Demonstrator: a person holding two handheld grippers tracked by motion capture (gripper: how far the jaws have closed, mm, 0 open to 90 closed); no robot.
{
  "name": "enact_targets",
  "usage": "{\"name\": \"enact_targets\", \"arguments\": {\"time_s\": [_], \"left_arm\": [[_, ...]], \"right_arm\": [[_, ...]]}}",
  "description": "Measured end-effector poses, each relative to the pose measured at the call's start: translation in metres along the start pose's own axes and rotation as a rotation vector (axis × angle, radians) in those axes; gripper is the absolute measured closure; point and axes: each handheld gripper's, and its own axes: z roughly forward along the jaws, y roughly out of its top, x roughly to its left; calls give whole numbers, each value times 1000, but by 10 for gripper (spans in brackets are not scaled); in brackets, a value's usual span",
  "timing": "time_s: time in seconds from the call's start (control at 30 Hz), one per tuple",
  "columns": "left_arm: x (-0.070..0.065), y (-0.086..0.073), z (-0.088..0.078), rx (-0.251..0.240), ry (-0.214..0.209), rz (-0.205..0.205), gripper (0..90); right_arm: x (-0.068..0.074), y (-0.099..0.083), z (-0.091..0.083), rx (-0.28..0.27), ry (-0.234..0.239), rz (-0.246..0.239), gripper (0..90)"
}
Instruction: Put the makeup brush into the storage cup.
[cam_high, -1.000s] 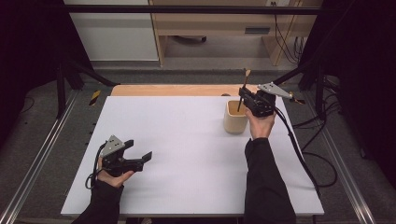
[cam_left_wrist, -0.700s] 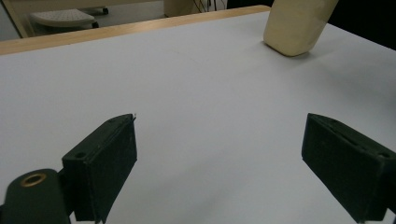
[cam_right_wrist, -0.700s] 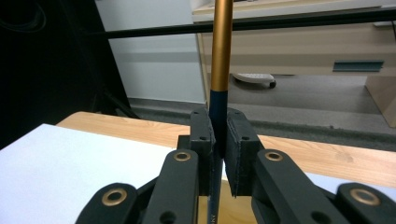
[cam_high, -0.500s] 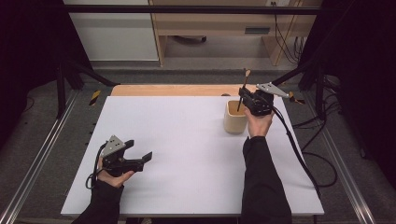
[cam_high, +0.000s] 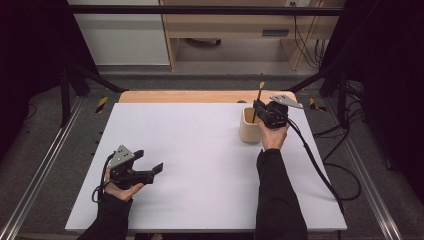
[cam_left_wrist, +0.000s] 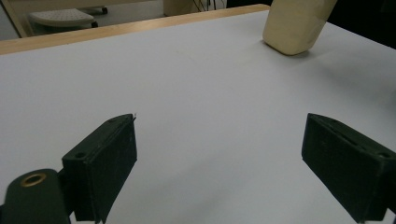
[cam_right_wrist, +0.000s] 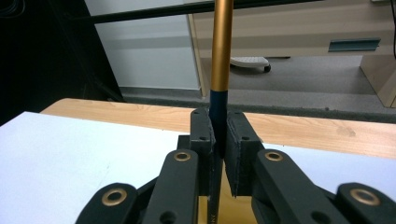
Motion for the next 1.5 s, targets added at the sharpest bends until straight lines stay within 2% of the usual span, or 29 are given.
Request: {"name": "enact_targets", "arguments": {"time_s": [0.5, 0.63, 0.8, 0.97, 1.13, 1.33, 1.5], "left_arm": [[-1, 0, 0, -2, -1, 0, 100], [-1, 0, 0, -2, -2, 0, 100], [-1, 0, 0, 2, 3, 2, 100], [-1, 0, 0, 4, 3, 2, 100], [-1, 0, 0, 2, 0, 2, 100], [-1, 0, 0, 5, 6, 4, 100], [-1, 0, 0, 4, 8, 4, 100]], "right_arm": [[6, -15, 6, 37, -3, -11, 828], [5, -20, 7, 45, -11, -1, 827], [4, -24, 7, 58, -17, -12, 804], [2, -23, 1, 51, -24, -7, 718], [5, -19, -11, 54, -10, -41, 599], [11, -16, -33, 45, 24, -67, 415], [17, -16, -49, 39, 65, -71, 333]]}}
